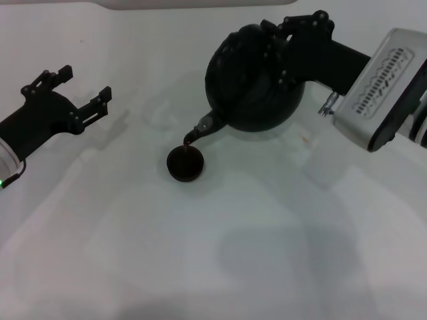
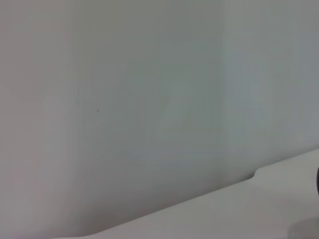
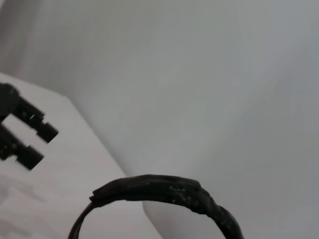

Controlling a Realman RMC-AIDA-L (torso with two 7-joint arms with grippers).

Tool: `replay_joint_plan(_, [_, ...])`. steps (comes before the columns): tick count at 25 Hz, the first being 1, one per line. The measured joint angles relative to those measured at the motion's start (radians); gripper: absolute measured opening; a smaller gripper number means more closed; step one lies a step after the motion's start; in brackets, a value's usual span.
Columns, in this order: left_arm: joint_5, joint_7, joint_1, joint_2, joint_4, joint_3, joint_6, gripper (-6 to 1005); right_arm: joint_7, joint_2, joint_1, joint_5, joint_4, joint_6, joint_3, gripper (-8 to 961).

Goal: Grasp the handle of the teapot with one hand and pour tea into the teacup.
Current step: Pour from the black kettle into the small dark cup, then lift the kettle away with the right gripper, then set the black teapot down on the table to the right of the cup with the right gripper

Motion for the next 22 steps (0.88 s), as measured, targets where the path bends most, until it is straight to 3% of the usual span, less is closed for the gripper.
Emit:
replay_joint_plan(12, [0.004,0.0,0.001,0.0,0.001,0.0,-0.001,841,0.036,-0.009,-0.015,0.152,-0.013,0.037,-0.038,125])
replay_joint_plan(22, [0.004,0.0,0.004,0.0,0.001,0.0,-0.001,841,0.349,-0.033,-0.007,0.149,0.02,0.035,0.005,124])
